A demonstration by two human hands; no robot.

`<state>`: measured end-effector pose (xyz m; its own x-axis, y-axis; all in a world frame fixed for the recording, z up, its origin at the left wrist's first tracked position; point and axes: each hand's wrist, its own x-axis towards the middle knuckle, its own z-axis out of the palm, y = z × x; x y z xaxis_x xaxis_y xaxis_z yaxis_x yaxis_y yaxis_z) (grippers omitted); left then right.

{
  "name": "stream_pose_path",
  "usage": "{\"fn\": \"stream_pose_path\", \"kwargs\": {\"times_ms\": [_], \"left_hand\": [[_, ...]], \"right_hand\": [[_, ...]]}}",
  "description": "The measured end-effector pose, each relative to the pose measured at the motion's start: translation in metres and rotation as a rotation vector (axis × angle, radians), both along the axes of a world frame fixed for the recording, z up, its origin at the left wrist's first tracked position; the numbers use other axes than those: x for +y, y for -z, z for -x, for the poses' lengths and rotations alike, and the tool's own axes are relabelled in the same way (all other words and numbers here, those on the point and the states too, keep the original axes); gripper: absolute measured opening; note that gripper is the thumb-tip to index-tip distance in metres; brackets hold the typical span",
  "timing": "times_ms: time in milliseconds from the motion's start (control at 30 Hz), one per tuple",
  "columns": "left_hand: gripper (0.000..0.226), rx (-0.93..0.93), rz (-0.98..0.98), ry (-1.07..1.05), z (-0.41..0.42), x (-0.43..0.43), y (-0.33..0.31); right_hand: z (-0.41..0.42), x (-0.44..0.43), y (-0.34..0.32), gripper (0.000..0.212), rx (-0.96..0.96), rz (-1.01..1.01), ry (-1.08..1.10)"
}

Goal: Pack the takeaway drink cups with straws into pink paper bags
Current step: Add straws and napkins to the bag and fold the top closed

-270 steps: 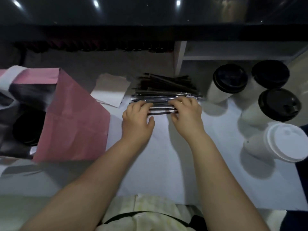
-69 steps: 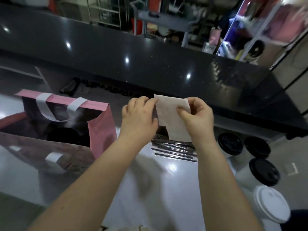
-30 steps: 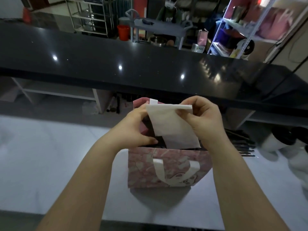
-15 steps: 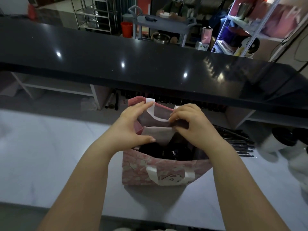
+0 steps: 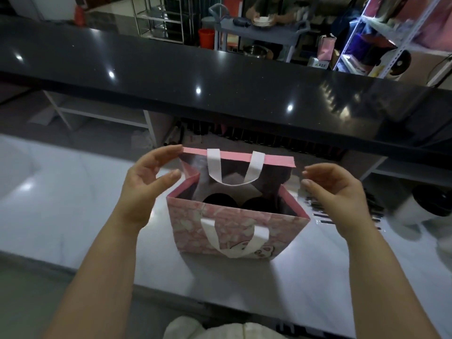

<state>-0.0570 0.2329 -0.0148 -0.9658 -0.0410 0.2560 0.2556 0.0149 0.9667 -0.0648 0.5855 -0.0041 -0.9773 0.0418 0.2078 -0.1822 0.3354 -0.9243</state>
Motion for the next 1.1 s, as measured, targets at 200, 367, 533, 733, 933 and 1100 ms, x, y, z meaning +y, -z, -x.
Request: {"fn": "stream_pose_path", "kwargs": {"times_ms": [200, 367, 533, 733, 933, 1100], "left_hand": [[0.073, -0.093, -0.235, 0.066, -0.033, -0.03, 0.017], [0.062, -0.17, -0.017, 0.088, -0.044, -0.019, 0.03], [0.046, -0.14, -0.059, 0.084, -0.05, 0.012, 0.04], [0.029, -0.188, -0.144, -0.024, -0.058, 0.032, 0.046], [0.018, -0.23, -0.216, -0.153, -0.062, 0.045, 0.048], [0.015, -0.237, -0.24, -0.2, -0.064, 0.049, 0.053]], "right_hand": [[-0.018, 0.024, 0.028, 0.032, -0.157, 0.234, -0.309], [-0.023, 0.013, 0.032, 0.08, -0.242, 0.299, -0.53], [-0.03, -0.014, 0.039, 0.07, -0.257, 0.382, -0.498], [-0.036, -0.038, 0.047, 0.02, -0.13, 0.481, -0.177], [-0.033, -0.041, 0.053, 0.011, -0.09, 0.477, -0.064], [-0.032, -0.037, 0.058, 0.01, -0.072, 0.494, -0.055]]}}
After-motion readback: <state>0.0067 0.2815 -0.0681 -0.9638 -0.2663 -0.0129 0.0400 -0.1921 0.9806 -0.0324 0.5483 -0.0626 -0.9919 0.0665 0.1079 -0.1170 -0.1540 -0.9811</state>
